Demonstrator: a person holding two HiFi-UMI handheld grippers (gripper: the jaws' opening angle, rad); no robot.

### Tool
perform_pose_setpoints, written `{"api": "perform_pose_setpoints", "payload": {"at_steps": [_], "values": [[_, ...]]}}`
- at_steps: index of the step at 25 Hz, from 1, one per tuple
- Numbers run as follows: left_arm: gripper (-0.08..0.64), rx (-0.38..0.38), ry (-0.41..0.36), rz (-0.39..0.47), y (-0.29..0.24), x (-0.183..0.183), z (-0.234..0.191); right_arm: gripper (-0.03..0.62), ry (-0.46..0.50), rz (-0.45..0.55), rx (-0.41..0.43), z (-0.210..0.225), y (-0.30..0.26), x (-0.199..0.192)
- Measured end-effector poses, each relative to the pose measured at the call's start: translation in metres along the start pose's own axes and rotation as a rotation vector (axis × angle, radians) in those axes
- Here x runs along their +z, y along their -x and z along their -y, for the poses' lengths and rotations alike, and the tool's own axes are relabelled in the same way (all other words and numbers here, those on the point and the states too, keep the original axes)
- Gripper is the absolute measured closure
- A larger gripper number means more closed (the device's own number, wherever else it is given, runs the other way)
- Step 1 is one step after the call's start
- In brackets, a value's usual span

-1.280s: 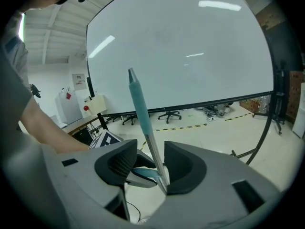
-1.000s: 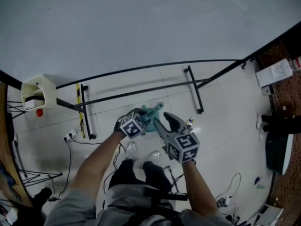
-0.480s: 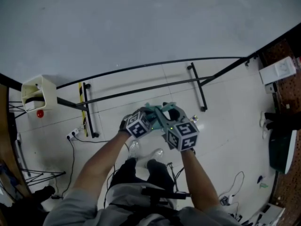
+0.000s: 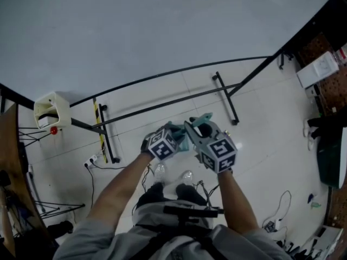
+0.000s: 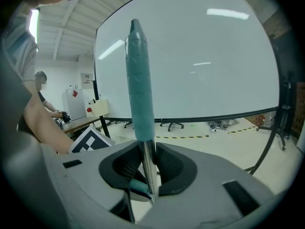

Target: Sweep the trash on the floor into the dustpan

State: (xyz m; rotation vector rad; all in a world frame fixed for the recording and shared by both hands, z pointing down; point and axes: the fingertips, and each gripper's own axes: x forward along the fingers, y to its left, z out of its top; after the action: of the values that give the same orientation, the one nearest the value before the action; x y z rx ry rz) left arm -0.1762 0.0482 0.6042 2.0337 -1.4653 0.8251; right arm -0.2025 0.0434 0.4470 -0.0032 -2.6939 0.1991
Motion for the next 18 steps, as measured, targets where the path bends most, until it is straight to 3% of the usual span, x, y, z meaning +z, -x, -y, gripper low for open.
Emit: {"api": "perform_pose_setpoints", "payload": {"at_steps": [6,9,11,14,18], "values": [[0.440,-0.012,-0.054,-0.013,0.005,0.022,0.019,0.500,0.014,0.034,-0.024,0.010,0.024,0.010],[0.442,-0.011,-0.067,-0.027,0.013,0.023,0.026,0.502,-0.030,0.056,-0.088,0.031,0.038,0.013],[0.442,-0.002,-0.030,-0.012,0.023,0.012,0.024,0.503,-0.073,0.071,-0.119,0.051,0.055,0.012],[0.442,0.030,0.052,0.012,0.037,0.007,0.020,0.502,-0.052,0.069,-0.098,0.048,0.074,0.017],[0.440,0.038,0.071,-0.001,0.045,0.017,0.027,0.500,-0.010,0.076,-0.155,0.044,0.093,0.017]]}}
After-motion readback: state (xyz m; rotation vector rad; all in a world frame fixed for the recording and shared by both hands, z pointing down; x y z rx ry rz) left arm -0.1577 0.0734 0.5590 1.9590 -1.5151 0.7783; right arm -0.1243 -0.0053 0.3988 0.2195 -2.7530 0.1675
